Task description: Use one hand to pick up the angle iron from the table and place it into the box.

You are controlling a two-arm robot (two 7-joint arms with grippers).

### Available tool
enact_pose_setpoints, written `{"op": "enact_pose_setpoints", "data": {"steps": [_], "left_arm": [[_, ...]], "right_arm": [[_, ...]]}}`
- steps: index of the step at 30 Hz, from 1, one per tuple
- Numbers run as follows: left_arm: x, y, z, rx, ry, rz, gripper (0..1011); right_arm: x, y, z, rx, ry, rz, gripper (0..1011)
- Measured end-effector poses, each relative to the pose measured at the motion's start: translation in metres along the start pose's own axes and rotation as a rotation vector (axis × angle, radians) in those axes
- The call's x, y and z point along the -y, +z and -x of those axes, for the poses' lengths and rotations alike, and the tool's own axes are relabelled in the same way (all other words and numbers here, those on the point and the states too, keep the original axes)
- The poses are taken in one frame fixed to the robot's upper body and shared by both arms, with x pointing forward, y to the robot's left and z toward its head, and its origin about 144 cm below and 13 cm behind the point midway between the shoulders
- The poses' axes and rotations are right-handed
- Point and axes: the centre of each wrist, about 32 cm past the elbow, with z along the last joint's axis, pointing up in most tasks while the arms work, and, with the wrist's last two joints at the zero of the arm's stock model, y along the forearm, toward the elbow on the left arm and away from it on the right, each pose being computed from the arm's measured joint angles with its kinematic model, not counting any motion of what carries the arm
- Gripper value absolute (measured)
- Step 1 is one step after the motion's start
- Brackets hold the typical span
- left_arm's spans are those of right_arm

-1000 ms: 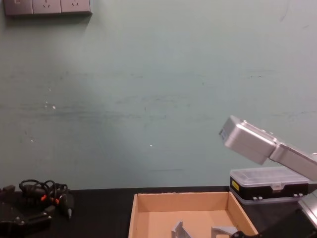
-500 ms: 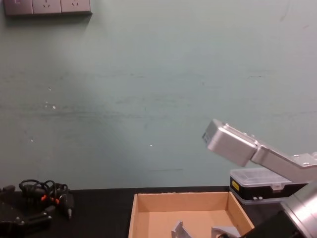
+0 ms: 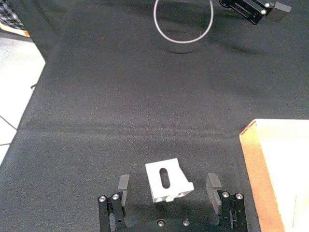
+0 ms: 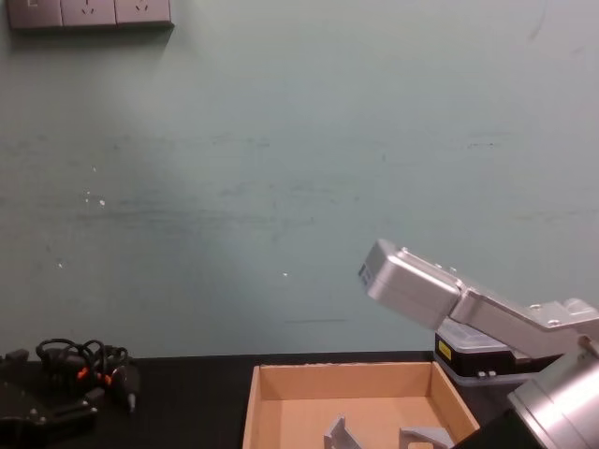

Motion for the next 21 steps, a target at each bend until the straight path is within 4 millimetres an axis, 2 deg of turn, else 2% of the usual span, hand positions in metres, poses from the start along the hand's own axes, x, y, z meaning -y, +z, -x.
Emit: {"op": "enact_pose_setpoints", "data": {"steps": [11, 17, 21], "left_arm": [[0.0, 0.0, 0.0, 0.0, 0.0, 0.0, 1000], [0.0, 0.0, 0.0, 0.0, 0.0, 0.0, 1000], [0.0, 0.0, 0.0, 0.0, 0.0, 0.0, 1000]], "right_arm": [[-0.0033, 0.0003, -0.0005, 0.0, 0.006, 0.005, 996], [-0.0033, 0.0014, 0.0001, 0.003, 0.006, 0.004, 883], [-0.0036, 0.0014, 0.0005, 0.003, 0.003, 0.004, 743]]}}
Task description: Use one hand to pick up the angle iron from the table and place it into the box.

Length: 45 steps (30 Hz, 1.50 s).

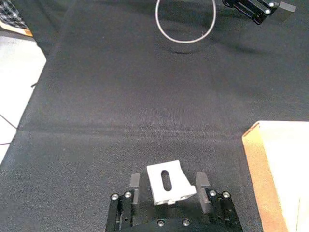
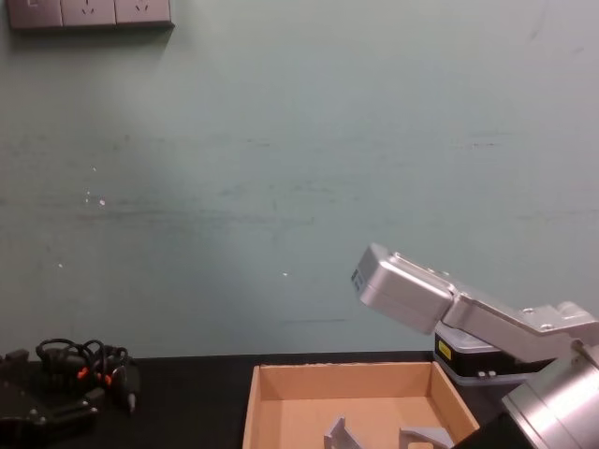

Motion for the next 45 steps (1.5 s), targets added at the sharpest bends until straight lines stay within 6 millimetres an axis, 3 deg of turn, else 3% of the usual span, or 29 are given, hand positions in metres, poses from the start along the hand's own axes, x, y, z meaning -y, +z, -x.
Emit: {"op": "enact_pose_setpoints", "data": {"steps": [10, 24, 36, 45], "left_arm": [[0.0, 0.0, 0.0, 0.0, 0.0, 0.0, 1000], [0.0, 0.0, 0.0, 0.0, 0.0, 0.0, 1000], [0.0, 0.0, 0.0, 0.0, 0.0, 0.0, 1000], [0.0, 0.0, 0.0, 0.0, 0.0, 0.0, 1000]], "right_arm": [[0.0, 0.0, 0.001, 0.001, 0.001, -0.001, 459], [0.009, 0.005, 0.01, 0.003, -0.072, -0.051, 459], [0.041, 0.021, 0.033, -0.005, -0.309, -0.211, 459], [0.047, 0.018, 0.036, -0.081, -0.508, -0.269, 459]]}}
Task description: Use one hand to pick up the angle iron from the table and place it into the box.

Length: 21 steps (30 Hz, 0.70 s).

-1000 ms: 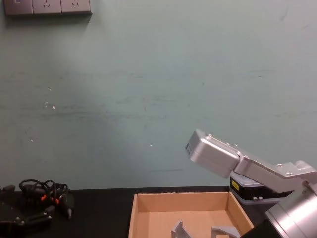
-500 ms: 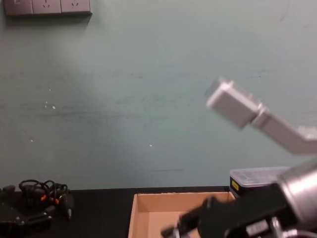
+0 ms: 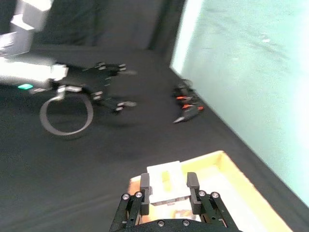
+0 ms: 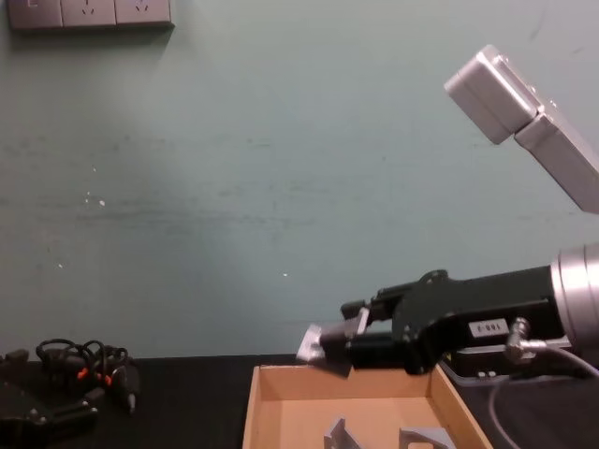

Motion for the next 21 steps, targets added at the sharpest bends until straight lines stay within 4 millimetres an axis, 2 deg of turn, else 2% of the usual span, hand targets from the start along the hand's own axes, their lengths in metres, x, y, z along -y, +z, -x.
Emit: {"op": "enact_pose_setpoints", "data": {"steps": [9, 15, 21], "left_arm": [[0.0, 0.0, 0.0, 0.0, 0.0, 0.0, 1000], [0.0, 0.0, 0.0, 0.0, 0.0, 0.0, 1000], [0.0, 0.0, 0.0, 0.0, 0.0, 0.0, 1000]], "right_arm": [[-0.01, -0.001, 0.001, -0.057, -0.2, -0.025, 459], [-0.019, -0.001, -0.001, -0.09, -0.251, -0.027, 459], [-0.033, -0.01, -0.01, -0.167, -0.299, 0.009, 459]]}}
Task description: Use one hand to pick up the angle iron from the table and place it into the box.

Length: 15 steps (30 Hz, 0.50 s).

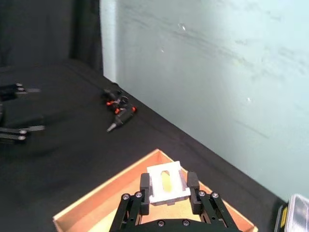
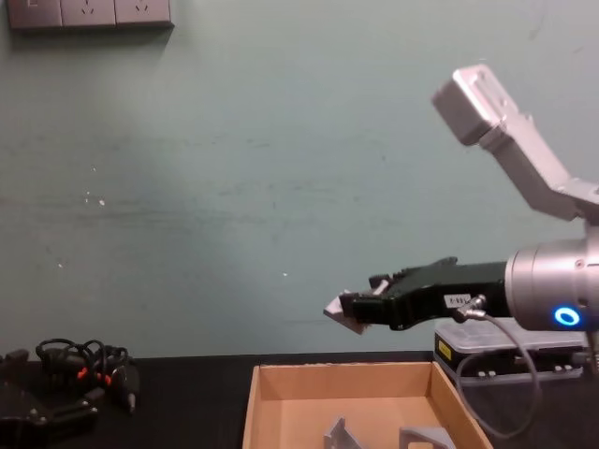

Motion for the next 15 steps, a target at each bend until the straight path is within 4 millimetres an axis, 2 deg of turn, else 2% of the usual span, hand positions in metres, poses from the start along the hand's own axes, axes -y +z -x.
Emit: {"op": "enact_pose_setpoints", "data": {"steps": [15], "left_arm": [[0.0, 0.0, 0.0, 0.0, 0.0, 0.0, 1000]], "right_arm": [[-0.027, -0.015, -0.01, -0.053, -0.045, 0.116, 459]]}}
